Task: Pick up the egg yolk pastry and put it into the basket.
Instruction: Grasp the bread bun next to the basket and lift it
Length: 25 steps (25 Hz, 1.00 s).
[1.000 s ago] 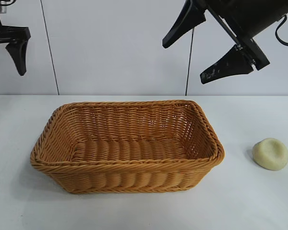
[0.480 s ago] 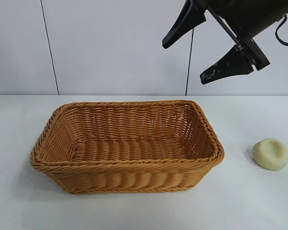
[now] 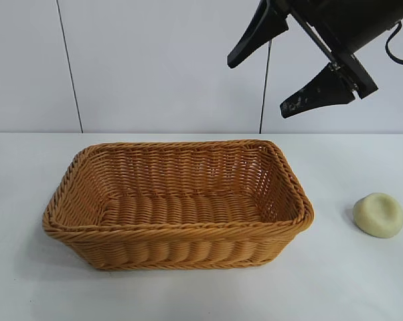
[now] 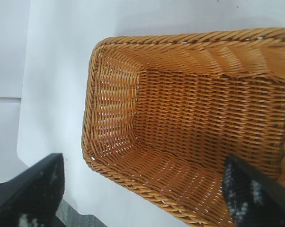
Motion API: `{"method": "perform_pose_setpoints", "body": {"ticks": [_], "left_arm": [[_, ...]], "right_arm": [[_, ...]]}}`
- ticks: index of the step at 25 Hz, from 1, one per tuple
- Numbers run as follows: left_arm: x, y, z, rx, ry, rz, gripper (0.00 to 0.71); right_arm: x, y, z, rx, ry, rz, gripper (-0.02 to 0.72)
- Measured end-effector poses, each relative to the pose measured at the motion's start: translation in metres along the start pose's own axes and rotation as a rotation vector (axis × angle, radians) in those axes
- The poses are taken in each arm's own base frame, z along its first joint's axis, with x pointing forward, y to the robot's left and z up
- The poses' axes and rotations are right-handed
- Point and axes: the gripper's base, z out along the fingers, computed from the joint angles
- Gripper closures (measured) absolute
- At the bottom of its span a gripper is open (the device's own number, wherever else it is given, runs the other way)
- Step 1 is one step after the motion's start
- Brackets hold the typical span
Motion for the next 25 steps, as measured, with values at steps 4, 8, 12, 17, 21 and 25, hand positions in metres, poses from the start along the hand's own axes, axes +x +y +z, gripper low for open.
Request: {"method": "perform_pose_setpoints", "body": {"ticks": [4,8,12,17,21,25], "left_arm": [[0.041,0.001,0.002,0.009,-0.161,0.000,0.018],[0.072,0.001,-0.004,0.013,-0.309,0.005,0.018],[0.093,0.001,-0.016,0.019,-0.452,0.011,0.018],[0.111,0.001,-0.027,0.025,-0.592,0.017,0.018],[0.124,0.001,-0.033,0.032,-0.682,0.020,0.018],[0.140,0.001,-0.038,0.040,-0.791,0.025,0.018]], "right_arm": [[0.000,0.000,0.000,0.000,0.000,0.000,0.059],[0.000,0.000,0.000,-0.001,0.000,0.001,0.059],[0.000,0.000,0.000,-0.001,0.000,0.001,0.059],[0.000,0.000,0.000,-0.001,0.000,0.001,0.059],[0.000,0.000,0.000,-0.001,0.000,0.001,0.059],[-0.004,0.003,-0.004,0.017,-0.008,-0.035,0.059]]}}
